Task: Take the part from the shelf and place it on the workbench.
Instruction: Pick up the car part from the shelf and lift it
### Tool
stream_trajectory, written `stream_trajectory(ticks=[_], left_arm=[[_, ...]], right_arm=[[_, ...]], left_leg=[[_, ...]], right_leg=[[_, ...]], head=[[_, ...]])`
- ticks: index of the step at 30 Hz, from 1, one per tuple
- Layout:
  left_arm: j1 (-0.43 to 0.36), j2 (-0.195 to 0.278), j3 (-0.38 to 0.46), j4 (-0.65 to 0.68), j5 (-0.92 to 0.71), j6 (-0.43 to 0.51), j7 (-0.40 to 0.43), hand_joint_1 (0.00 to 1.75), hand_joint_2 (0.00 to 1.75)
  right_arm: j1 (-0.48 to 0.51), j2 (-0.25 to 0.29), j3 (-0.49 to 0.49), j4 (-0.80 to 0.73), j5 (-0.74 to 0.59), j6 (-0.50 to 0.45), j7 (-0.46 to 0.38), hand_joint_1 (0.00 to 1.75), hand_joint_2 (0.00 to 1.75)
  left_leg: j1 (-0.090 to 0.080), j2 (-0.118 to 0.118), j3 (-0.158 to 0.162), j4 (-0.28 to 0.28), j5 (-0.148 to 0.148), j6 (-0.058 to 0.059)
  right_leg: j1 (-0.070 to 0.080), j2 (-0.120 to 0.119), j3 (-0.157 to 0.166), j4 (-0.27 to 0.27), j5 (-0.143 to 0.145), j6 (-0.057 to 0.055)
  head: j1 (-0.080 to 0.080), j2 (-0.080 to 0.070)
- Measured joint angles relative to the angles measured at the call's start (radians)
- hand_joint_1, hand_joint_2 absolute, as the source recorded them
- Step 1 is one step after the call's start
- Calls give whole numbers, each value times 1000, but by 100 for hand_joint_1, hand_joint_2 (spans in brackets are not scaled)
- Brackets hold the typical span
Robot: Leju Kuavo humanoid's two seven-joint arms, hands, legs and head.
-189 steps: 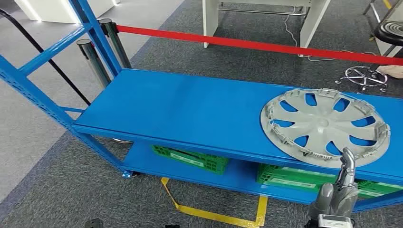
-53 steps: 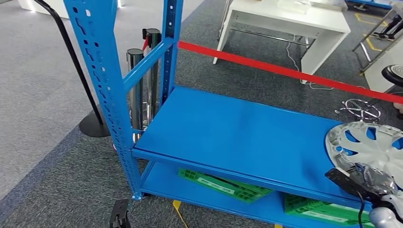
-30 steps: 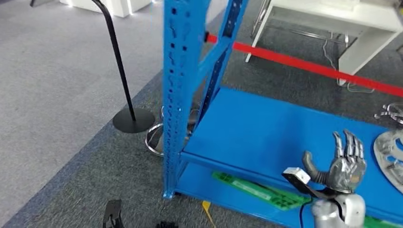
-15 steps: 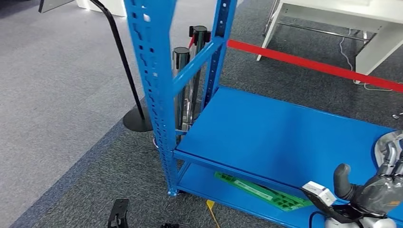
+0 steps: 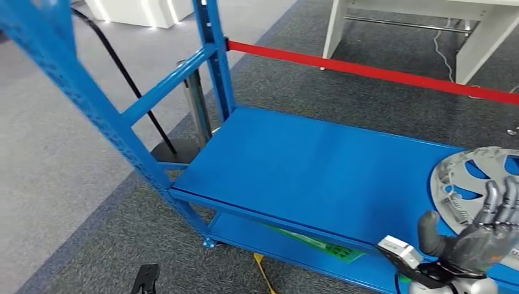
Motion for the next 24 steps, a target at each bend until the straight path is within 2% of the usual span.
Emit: stream_trajectory(ticks=[1, 2, 4, 5, 7, 8, 9, 10, 11, 12, 13, 14, 15, 16, 17, 18, 19, 20, 21, 23, 24], left_arm=[[1, 0, 0, 1, 0, 0, -1, 0, 0], [1, 0, 0, 2, 1, 0, -1, 0, 0], [1, -2, 0, 3, 2, 0, -2, 0, 0], [1, -5, 0, 3, 2, 0, -3, 0, 0], [-2, -9, 0, 3, 1, -1, -4, 0, 0], [-2, -12, 0, 3, 1, -1, -4, 0, 0], [-2, -13, 0, 3, 1, -2, -4, 0, 0], [-1, -14, -1, 3, 1, -2, -4, 0, 0], [0, -14, -1, 3, 1, -3, -4, 0, 0], [0, -12, 0, 3, 2, -4, -4, 0, 0], [0, -9, 0, 4, 2, -4, -5, 0, 0], [1, -6, -1, 4, 1, -4, -6, 0, 0], [2, -3, -1, 5, 1, -4, -7, 0, 0], [2, -3, -1, 5, 1, -4, -9, 0, 0], [2, -5, -1, 5, 0, -4, -10, 0, 0], [0, -9, -1, 5, 0, -4, -10, 0, 0], [-2, -11, -1, 5, 0, -4, -10, 0, 0], [-4, -13, -1, 5, 0, -5, -10, 0, 0], [-6, -15, -1, 5, 0, -6, -11, 0, 0], [-5, -16, -1, 5, 0, -8, -11, 0, 0], [-4, -17, -1, 5, 1, -8, -11, 0, 0]], right_arm=[[4, 0, 1, 1, 0, 0, 0, 0, 0], [9, 0, 2, 0, 0, 0, 0, 0, 0], [10, 1, 5, -5, 1, 0, 0, 0, 0], [11, 1, 7, -8, 1, 0, 0, 0, 0], [11, 1, 8, -9, 1, -1, 0, 0, 0], [13, 1, 8, -9, 0, -1, 0, 0, 0], [14, 1, 8, -9, -1, -1, 0, 0, 0], [15, 1, 8, -9, -2, -1, 0, 0, 0], [16, 1, 8, -9, -4, -1, 0, 0, 0], [17, 0, 8, -8, -5, 0, 0, 0, 0], [18, 1, 9, -7, -5, 0, 0, 0, 0], [20, 1, 9, -5, -6, 0, 0, 0, 0], [24, 2, 10, -4, -5, 0, 0, 0, 0], [26, 3, 11, -4, -4, 0, 0, 0, 0], [29, 3, 13, -4, -3, 0, 0, 0, 0], [29, 4, 15, -4, -2, 0, 0, 0, 0], [30, 4, 17, -6, -1, 0, 0, 0, 0], [30, 4, 18, -8, -1, 0, 0, 0, 0], [30, 4, 18, -10, 0, 0, 0, 0, 0], [30, 4, 18, -11, 0, 0, 0, 0, 0], [30, 4, 19, -11, 0, 0, 0, 0, 0]], left_leg=[[-4, 1, 12, -26, 6, 3], [0, 2, 27, -57, 12, 1], [22, 4, 63, -123, 35, -14], [36, 6, 81, -153, 46, -27], [60, 8, 95, -181, 56, -50], [74, 9, 97, -184, 57, -63], [90, 10, 98, -185, 55, -79], [107, 11, 98, -182, 51, -99], [125, 11, 98, -174, 44, -121], [139, 10, 96, -161, 35, -144], [150, 8, 91, -142, 24, -166], [156, 6, 84, -122, 14, -185], [157, 4, 80, -108, 8, -200], [159, 3, 78, -100, 4, -212], [160, 4, 79, -98, 4, -220], [161, 8, 77, -90, -2, -221], [159, 14, 66, -64, -19, -215], [153, 21, 44, -15, -45, -203], [142, 27, 11, 56, -80, -185], [109, 29, -58, 196, -132, -151], [87, 28, -76, 229, -136, -131]], right_leg=[[-5, 1, 3, -10, 5, 5], [-6, 2, 8, -24, 9, 7], [-4, 6, 8, -28, 6, 16], [-8, 8, -6, -1, -8, 27], [-31, 9, -65, 95, -44, 57], [-46, 8, -95, 136, -51, 74], [-62, 7, -113, 151, -41, 93], [-81, 5, -114, 132, -12, 116], [-104, 2, -97, 80, 30, 142], [-121, 3, -79, 31, 57, 173], [-133, 7, -61, -6, 74, 190], [-139, 13, -53, -17, 74, 186], [-139, 18, -56, -3, 60, 169], [-139, 20, -59, 10, 55, 141], [-137, 19, -65, 24, 50, 119], [-133, 19, -68, 31, 47, 105], [-126, 18, -70, 34, 46, 95], [-117, 16, -69, 32, 46, 86], [-108, 13, -68, 28, 48, 77], [-86, 8, -65, 18, 55, 66], [-75, 7, -66, 15, 58, 60]], head=[[-11, 0], [-25, 0], [-33, 0], [-36, 0], [-33, 0], [-33, 0], [-33, 0], [-33, 0], [-32, 0], [-31, 0], [-24, 0], [-22, 0], [-24, 0], [-29, 0], [-41, 0], [-54, 0], [-65, 0], [-75, 0], [-85, 0], [-90, 0], [-90, 0]])
